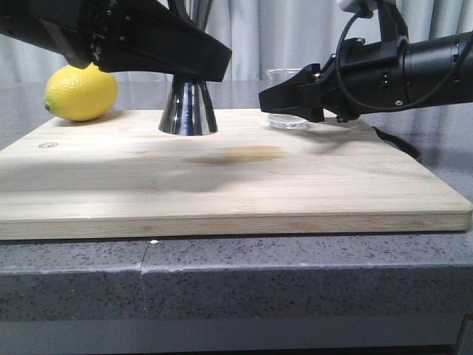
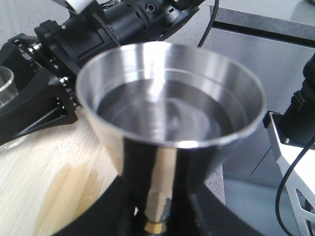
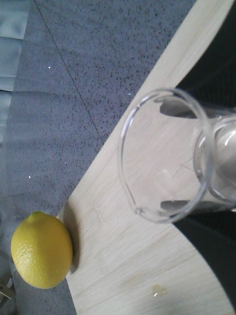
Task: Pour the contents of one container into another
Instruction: 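Set the beaker back on the board with the right gripper, then open the right gripper and withdraw it from the beaker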
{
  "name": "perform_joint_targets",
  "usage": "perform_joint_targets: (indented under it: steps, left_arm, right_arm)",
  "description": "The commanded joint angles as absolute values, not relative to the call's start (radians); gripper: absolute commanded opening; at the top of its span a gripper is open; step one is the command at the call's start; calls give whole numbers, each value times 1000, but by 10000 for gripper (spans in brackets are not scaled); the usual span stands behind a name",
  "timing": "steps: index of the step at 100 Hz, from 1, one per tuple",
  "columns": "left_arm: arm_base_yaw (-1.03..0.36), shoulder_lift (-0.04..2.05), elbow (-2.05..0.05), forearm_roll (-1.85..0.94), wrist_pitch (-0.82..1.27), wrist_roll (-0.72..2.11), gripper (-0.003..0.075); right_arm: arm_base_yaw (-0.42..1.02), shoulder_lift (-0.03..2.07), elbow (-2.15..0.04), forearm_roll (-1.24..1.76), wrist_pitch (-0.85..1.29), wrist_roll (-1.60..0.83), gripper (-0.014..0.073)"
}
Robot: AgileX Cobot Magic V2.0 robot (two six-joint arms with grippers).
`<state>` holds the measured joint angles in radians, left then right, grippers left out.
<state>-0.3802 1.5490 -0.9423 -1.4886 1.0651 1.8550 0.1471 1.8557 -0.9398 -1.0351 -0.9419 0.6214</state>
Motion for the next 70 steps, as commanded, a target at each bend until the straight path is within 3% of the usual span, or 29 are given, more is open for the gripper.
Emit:
perform_joint_targets:
  steps: [1,14,23,70]
  left_arm:
    - [-390,1518,-969,-1562,1106,1847,-20]
    - [-390,1518,-969,-1562,1106,1847,-20]
    - [-390,1518,-969,-1562,1106,1847,-20]
    - [-390,1518,-969,-1562,1110,1847,-20]
  right_arm:
    - [143,1821,-960,-1011,-982,612,315]
    - [143,1821,-960,-997,-983,612,496]
    - [143,1821,-960,-970,-983,612,561]
    - [143,1806,-1046,-909,-1104,612,573]
